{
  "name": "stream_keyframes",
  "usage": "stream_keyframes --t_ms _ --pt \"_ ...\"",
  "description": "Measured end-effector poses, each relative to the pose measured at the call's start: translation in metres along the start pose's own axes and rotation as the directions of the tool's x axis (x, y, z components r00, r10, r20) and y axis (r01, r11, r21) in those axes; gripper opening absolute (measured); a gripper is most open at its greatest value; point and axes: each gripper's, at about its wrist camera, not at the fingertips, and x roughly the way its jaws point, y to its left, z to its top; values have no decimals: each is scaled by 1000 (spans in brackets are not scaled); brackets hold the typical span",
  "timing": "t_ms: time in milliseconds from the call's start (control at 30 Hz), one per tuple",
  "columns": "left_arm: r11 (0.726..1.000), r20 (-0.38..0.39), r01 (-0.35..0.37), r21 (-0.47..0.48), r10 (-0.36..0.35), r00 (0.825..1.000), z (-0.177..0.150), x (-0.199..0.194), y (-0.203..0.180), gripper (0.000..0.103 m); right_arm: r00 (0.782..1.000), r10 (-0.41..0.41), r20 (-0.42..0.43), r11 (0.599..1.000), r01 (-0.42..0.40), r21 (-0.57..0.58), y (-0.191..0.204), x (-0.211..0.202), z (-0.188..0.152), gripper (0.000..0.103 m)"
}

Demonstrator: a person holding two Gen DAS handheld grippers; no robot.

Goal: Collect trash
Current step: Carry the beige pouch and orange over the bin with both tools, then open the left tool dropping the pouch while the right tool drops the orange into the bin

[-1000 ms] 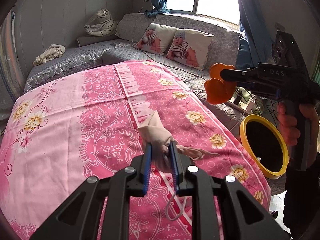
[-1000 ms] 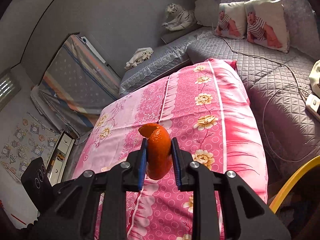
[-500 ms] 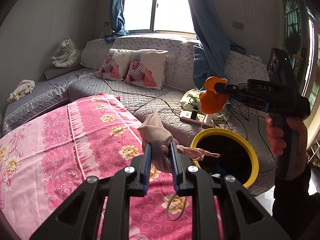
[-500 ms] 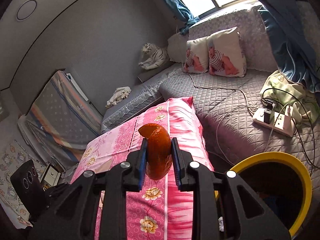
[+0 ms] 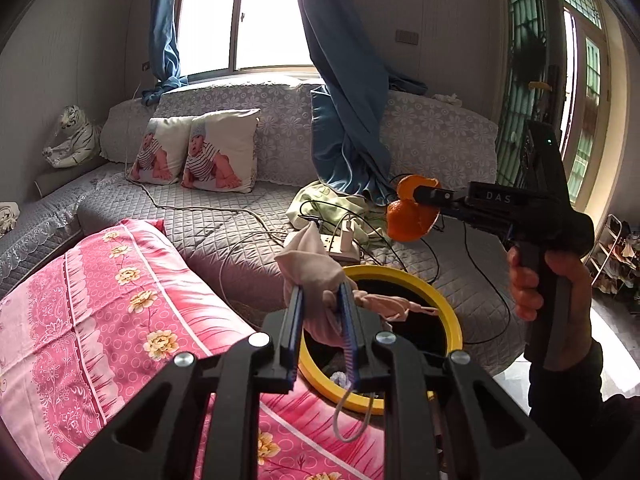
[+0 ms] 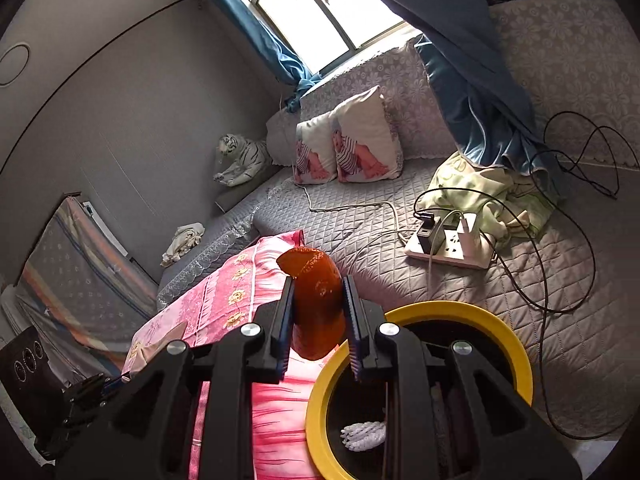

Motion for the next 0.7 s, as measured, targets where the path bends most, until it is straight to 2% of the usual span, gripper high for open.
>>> stream_keyframes --t_ms 333,700 --pt "998 -43 62 17 -62 997 5 37 -30 17 992 -109 60 994 109 8 -26 -17 -6 22" --pt "996 -89 90 9 -89 992 8 72 -38 17 981 -181 63 983 180 21 -44 -14 -15 22"
